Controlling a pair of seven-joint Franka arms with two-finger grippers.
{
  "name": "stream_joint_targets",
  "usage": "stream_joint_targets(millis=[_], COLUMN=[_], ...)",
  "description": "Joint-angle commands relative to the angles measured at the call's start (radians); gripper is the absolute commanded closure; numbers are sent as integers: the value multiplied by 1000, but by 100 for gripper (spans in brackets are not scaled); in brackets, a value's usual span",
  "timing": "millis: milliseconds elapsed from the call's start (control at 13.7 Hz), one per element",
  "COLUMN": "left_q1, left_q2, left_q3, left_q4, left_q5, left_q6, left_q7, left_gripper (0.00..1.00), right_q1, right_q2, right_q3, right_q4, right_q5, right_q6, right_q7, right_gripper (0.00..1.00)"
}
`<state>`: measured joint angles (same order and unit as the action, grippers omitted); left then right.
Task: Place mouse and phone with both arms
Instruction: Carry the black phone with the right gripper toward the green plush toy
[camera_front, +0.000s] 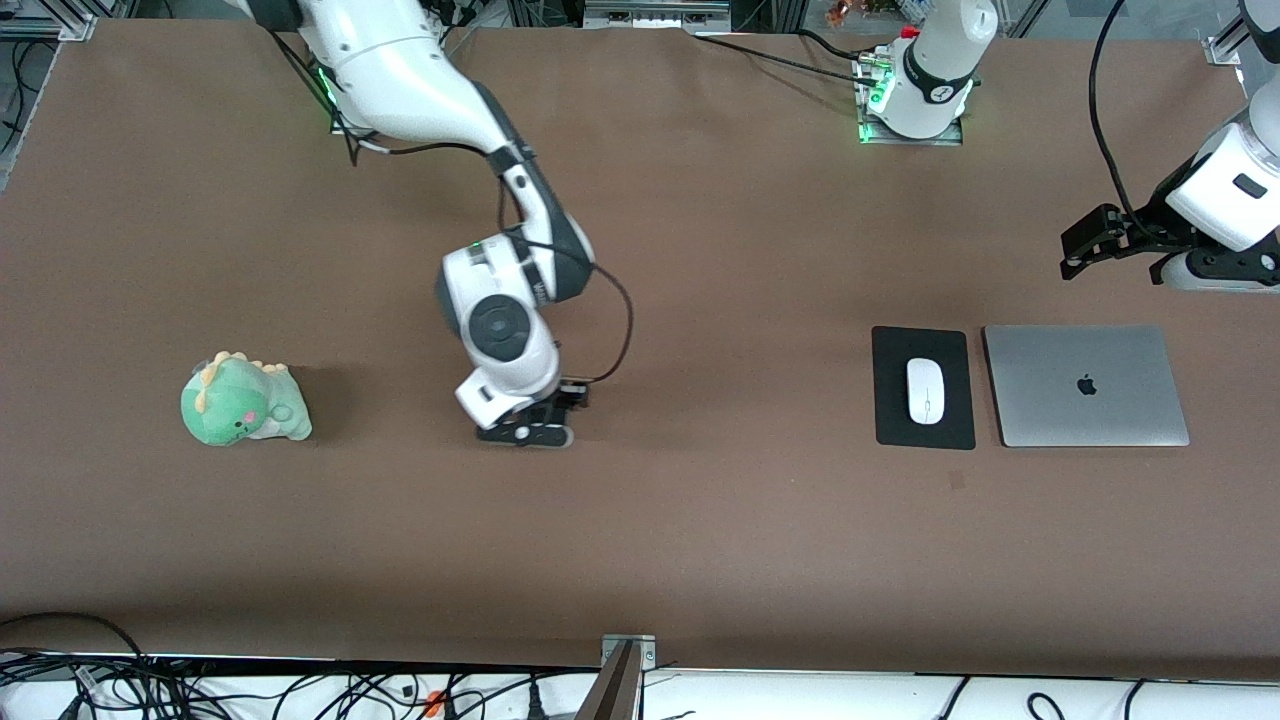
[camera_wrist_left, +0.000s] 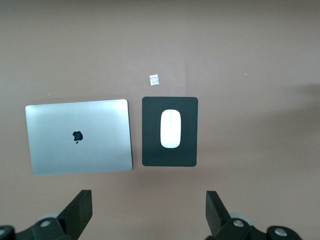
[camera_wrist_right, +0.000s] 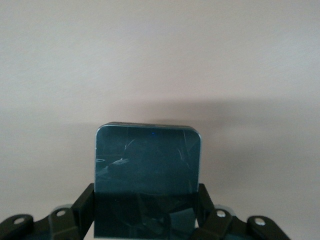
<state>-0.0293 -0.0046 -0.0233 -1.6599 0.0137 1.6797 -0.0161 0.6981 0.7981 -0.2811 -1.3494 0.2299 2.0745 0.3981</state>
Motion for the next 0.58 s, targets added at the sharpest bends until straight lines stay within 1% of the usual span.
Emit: stream_joint_targets(millis=[0,146,292,365,511], left_q1=[-1,-1,-1,-1,-1], left_q2=[-9,-8,-8,-8,-8], left_q3=[-7,-7,-12,-12,-13], left_q4=[0,0,9,9,9], left_q5=[-12,-9,5,5,5], left_q6=[-14,-9,-14,-14,-17], left_q7=[-7,1,1,1,1], left_gripper=[0,0,0,0,0], right_q1=[-90,-135,-137,-147,-166], right_q2=[-59,-80,-100,-112,-125], right_q3=[5,-21,-67,-76,-76], right_q4=[-57,-118,-219,-268,-319], right_q5=[-4,-4,-1,0,15], right_q6=[-51,-37,36,80,102], right_q7=[-186,-280,-359,-389,-395], right_gripper=[50,46,46,46,46])
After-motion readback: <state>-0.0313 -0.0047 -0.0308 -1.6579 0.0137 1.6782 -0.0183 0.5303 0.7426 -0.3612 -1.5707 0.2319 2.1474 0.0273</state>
